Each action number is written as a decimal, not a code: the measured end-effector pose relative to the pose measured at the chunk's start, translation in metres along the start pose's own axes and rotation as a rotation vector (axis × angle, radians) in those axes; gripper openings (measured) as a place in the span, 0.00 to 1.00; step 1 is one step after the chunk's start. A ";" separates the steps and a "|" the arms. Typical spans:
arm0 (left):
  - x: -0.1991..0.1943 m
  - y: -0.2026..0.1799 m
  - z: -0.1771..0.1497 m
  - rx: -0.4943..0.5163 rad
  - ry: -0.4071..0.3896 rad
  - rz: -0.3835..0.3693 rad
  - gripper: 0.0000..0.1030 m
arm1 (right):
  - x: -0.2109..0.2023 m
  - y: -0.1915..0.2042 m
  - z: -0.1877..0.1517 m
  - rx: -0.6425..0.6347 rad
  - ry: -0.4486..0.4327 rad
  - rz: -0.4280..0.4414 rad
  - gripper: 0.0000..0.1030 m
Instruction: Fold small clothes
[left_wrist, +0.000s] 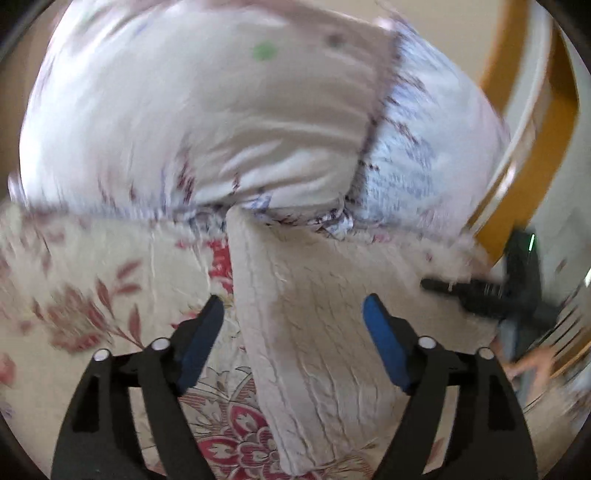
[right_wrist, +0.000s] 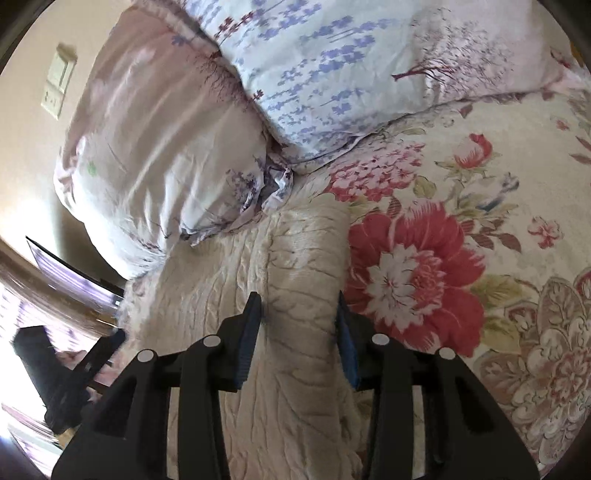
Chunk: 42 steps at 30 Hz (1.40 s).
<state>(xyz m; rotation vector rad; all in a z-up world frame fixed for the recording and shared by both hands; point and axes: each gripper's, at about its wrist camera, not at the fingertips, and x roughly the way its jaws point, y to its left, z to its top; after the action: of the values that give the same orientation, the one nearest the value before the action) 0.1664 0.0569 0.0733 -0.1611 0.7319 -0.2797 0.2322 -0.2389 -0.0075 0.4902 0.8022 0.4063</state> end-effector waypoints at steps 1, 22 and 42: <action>0.002 -0.014 -0.001 0.058 0.005 0.050 0.78 | -0.001 0.000 0.000 -0.003 -0.008 -0.005 0.40; 0.032 -0.024 -0.018 0.123 0.101 0.188 0.82 | 0.008 0.015 0.019 -0.162 -0.086 -0.297 0.08; 0.014 -0.009 -0.030 0.084 0.098 0.214 0.85 | -0.047 0.069 -0.055 -0.434 -0.074 -0.196 0.40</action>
<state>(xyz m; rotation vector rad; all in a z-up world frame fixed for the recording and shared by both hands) 0.1542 0.0422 0.0445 0.0113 0.8260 -0.1144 0.1500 -0.1926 0.0251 0.0210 0.6585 0.3649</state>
